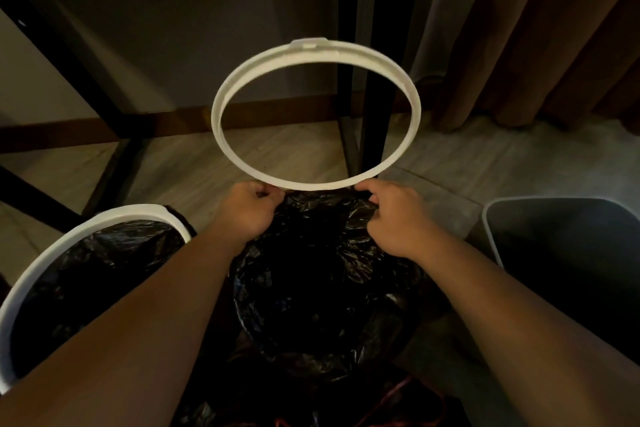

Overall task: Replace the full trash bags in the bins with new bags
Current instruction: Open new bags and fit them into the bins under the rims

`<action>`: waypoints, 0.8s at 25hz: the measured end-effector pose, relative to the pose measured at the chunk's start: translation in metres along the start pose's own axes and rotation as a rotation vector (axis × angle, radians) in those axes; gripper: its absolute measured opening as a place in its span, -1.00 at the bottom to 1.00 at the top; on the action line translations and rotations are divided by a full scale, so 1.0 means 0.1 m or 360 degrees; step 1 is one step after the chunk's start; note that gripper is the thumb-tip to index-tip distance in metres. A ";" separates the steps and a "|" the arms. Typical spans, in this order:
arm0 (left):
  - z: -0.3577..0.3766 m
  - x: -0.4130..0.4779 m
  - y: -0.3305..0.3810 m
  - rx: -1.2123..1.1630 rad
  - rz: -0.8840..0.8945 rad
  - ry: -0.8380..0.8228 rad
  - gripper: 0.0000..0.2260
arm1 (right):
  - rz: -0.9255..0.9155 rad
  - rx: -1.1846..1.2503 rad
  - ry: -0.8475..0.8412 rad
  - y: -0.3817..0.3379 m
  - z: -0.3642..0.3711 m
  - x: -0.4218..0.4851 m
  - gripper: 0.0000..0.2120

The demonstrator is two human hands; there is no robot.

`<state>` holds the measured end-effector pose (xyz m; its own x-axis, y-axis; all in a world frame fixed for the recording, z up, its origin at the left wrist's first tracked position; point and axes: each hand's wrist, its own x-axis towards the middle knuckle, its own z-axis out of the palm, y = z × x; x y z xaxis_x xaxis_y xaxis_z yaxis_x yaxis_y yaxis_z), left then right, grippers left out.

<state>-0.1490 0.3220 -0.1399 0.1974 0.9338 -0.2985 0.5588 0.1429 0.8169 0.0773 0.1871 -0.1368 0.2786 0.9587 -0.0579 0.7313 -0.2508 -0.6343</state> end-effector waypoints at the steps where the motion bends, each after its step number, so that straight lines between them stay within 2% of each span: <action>1: 0.00 0.03 0.02 -0.0055 -0.0048 -0.0033 -0.89 | -0.0006 -0.0005 0.0003 0.01 0.00 0.00 -0.38; 5: 0.00 0.10 0.10 -0.0250 -0.0173 -0.0179 -0.93 | -0.0027 0.0000 0.0009 0.02 0.00 0.00 -0.37; 12: 0.05 0.14 0.06 -0.0317 -0.0283 -0.0115 -0.98 | -0.0043 0.0047 -0.0018 -0.02 -0.03 -0.03 -0.36; 14: 0.06 0.16 0.05 -0.0204 -0.0306 -0.0090 -0.93 | -0.0031 0.0045 -0.0021 -0.02 -0.03 -0.02 -0.34; 17: 0.04 0.18 0.06 -0.0001 -0.0439 -0.0205 -0.74 | 0.0002 0.0042 -0.0025 -0.01 -0.03 -0.02 -0.32; 18: 0.02 0.17 0.07 0.0053 -0.0451 -0.0197 -0.72 | 0.0000 0.0049 -0.0030 0.00 -0.03 -0.03 -0.32; 20: -0.02 0.07 0.07 0.0197 -0.0289 -0.0001 -0.81 | -0.0038 0.0049 -0.0012 0.01 -0.02 -0.04 -0.34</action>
<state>-0.1456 0.3303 -0.1354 0.0851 0.8961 -0.4356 0.6799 0.2674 0.6828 0.0782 0.1831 -0.1359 0.2562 0.9654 -0.0481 0.7181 -0.2234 -0.6592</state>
